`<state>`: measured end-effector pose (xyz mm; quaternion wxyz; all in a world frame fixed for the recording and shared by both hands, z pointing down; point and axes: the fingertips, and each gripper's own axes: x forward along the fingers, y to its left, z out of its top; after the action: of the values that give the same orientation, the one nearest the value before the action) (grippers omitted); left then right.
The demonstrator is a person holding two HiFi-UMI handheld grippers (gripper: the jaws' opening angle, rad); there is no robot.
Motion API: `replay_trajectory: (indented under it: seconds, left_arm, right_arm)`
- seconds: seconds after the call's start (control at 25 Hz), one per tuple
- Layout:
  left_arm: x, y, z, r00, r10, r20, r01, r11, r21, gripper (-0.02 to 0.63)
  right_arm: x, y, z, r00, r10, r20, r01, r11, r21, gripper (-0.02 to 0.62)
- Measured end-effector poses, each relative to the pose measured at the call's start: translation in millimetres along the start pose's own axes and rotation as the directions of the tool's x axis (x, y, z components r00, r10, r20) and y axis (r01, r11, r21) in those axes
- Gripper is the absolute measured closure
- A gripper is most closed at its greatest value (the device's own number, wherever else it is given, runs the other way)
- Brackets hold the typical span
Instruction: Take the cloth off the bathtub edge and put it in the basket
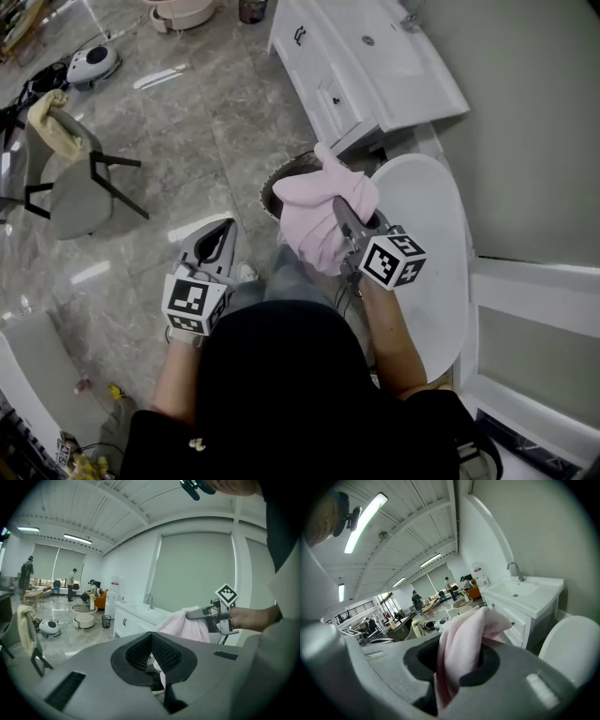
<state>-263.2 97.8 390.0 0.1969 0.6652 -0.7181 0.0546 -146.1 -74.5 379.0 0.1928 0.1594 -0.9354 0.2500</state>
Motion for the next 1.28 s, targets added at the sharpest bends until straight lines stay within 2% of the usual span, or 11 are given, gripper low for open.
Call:
replay_trajectory:
  seconds: [0.32,0.64,0.88,1.28]
  left_arm:
    - [29.1,23.7,5.8,0.996,0.090,-0.011,-0.090,0.995,-0.037,0.600]
    - [67.4,31.2,16.6,0.989,0.146,-0.030,-0.147,0.988,-0.052,0.600]
    - [92.6,32.4,15.5,0.986,0.155,-0.066,-0.159,0.986,-0.059,0.600]
    - [130.8,20.6,-5.1,0.977,0.139,-0.159,-0.150,0.987,-0.061,0.600]
  right_arm:
    - [58.1,-13.9,28.2,0.995,0.097,-0.039,-0.097,0.995,-0.019,0.523]
    - [99.1,-45.6,40.0,0.985,0.150,-0.088,-0.152,0.988,-0.018,0.523]
    - [117.0,-78.2,20.9,0.979,0.142,-0.147,-0.141,0.990,0.015,0.523]
    - [138.9,-147.0,-41.0,0.962,0.099,-0.256,-0.084,0.994,0.070,0.523]
